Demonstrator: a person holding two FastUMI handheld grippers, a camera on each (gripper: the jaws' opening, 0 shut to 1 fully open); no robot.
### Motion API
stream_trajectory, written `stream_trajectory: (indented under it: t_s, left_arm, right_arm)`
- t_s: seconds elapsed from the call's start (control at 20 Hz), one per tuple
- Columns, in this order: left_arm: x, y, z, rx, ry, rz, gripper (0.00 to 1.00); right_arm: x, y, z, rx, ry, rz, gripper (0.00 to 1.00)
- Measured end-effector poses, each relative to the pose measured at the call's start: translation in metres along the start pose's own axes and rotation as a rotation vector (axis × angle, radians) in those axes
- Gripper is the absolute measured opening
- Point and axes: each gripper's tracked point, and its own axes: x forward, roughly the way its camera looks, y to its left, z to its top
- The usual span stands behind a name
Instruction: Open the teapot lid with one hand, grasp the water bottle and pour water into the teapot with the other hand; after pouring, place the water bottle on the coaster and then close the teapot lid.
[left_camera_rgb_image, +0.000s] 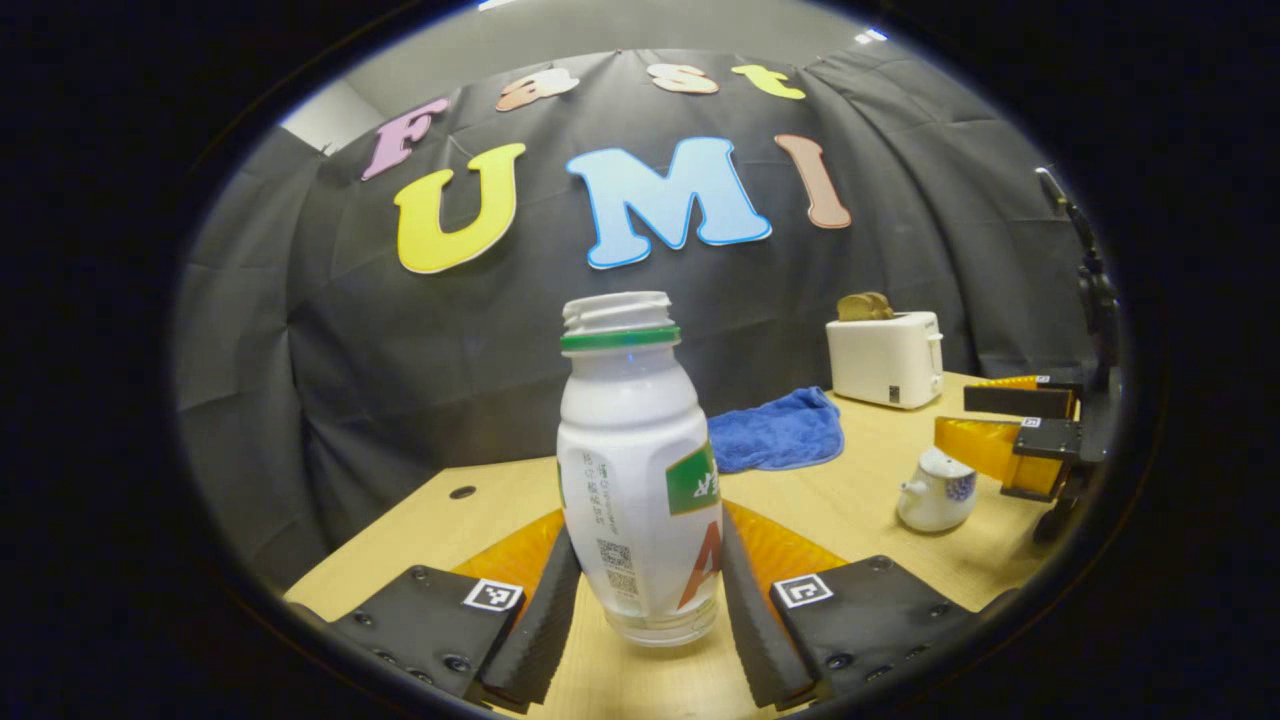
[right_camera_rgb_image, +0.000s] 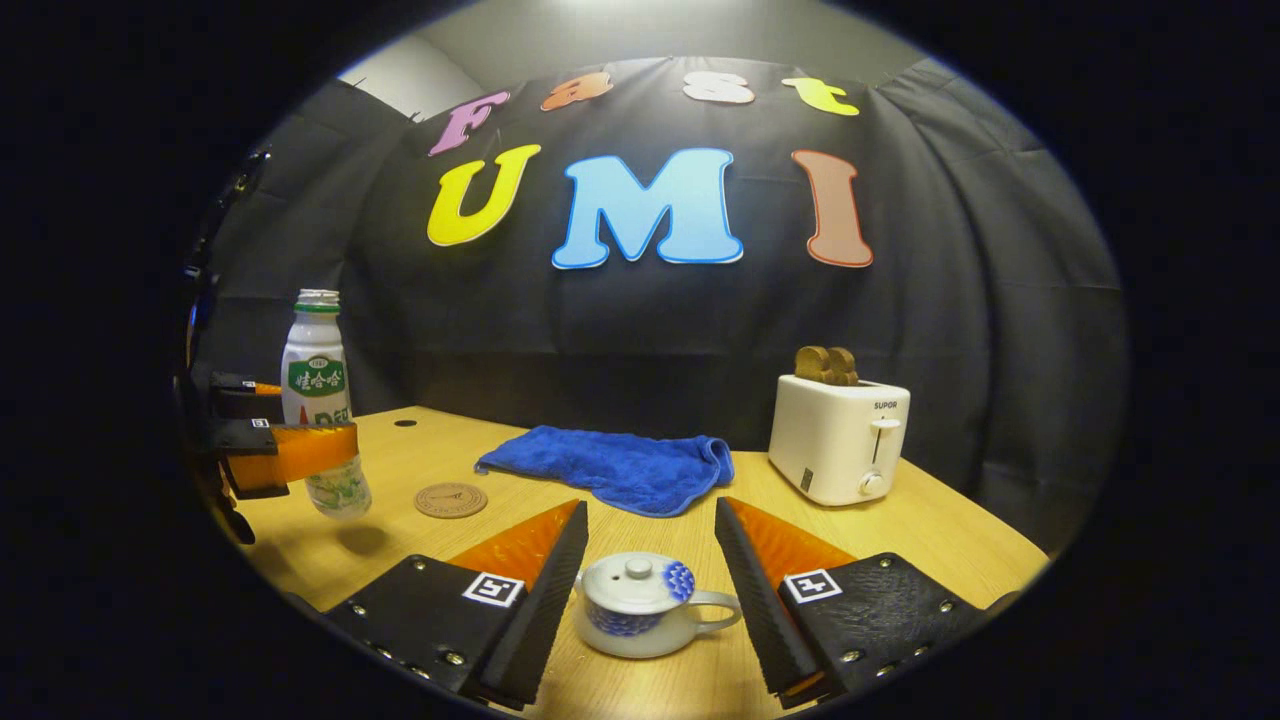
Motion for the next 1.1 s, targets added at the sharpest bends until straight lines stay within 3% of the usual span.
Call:
stream_trajectory:
  t_s: [0.2,0.25,0.85,1.1]
  left_arm:
    - [0.016,0.0,0.006,-0.005,0.001,-0.013,0.82]
    - [0.022,0.0,0.007,-0.017,0.007,-0.017,0.76]
    - [0.106,0.012,-0.01,-0.107,0.106,-0.032,0.76]
    - [0.132,0.009,-0.022,-0.078,0.119,-0.022,0.76]
  right_arm:
    - [-0.003,-0.011,0.01,0.02,-0.043,-0.034,0.79]
    - [-0.003,-0.013,0.009,0.029,-0.043,-0.039,0.79]
    - [-0.006,-0.039,0.012,0.129,-0.043,-0.084,0.8]
    - [-0.008,-0.052,0.011,0.183,-0.04,-0.106,0.8]
